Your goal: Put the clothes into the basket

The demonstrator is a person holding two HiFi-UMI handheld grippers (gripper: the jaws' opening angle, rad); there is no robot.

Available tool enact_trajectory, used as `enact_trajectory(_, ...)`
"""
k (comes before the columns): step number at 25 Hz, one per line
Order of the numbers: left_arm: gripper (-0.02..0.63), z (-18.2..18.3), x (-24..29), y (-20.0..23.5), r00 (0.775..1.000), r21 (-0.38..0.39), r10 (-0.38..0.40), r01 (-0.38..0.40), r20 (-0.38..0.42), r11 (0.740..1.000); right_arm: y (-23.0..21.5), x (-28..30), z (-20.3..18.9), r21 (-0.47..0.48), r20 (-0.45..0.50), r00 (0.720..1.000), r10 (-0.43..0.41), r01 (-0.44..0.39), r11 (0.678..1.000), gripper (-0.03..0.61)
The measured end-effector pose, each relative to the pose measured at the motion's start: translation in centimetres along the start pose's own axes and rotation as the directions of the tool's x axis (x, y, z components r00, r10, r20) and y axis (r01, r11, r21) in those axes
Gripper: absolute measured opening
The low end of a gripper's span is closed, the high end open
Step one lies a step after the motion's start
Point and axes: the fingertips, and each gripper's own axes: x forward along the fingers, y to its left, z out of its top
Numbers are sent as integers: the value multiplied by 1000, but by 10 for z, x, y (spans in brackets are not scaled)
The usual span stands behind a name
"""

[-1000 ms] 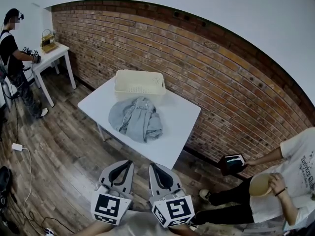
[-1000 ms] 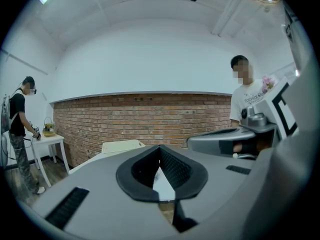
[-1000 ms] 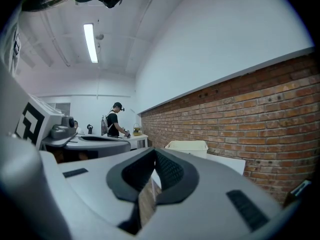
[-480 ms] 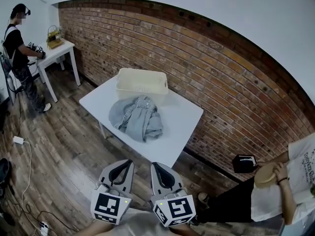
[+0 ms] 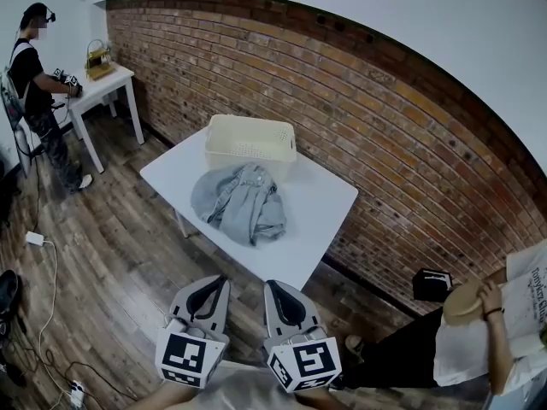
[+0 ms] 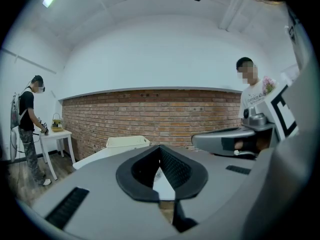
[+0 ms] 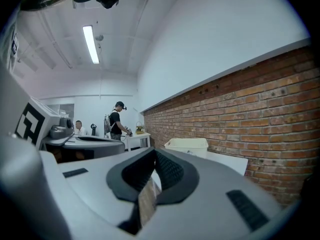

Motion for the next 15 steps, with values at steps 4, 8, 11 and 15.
enact_trajectory(4,8,-1,9,9,1000,-2,-3,3,0,1000,-3,11,-1,1,-3,1000,-8,8,1000,6)
enact_trajectory(8,8,-2,24,24,1000,-8,-2,2,0,1000,-8,28,0,-9,-4,1000,-12,12,1000,6)
enact_trajectory(11,8,1,37,39,1000,-12,4,-4,2,1000,-13,44,3,-17,-8,1000,-22,22,1000,6)
enact_trajectory(15,8,2,56,58,1000,-18,2,-2,-4,1000,-20,70,8,-24,-5,1000,-25,25,999,6)
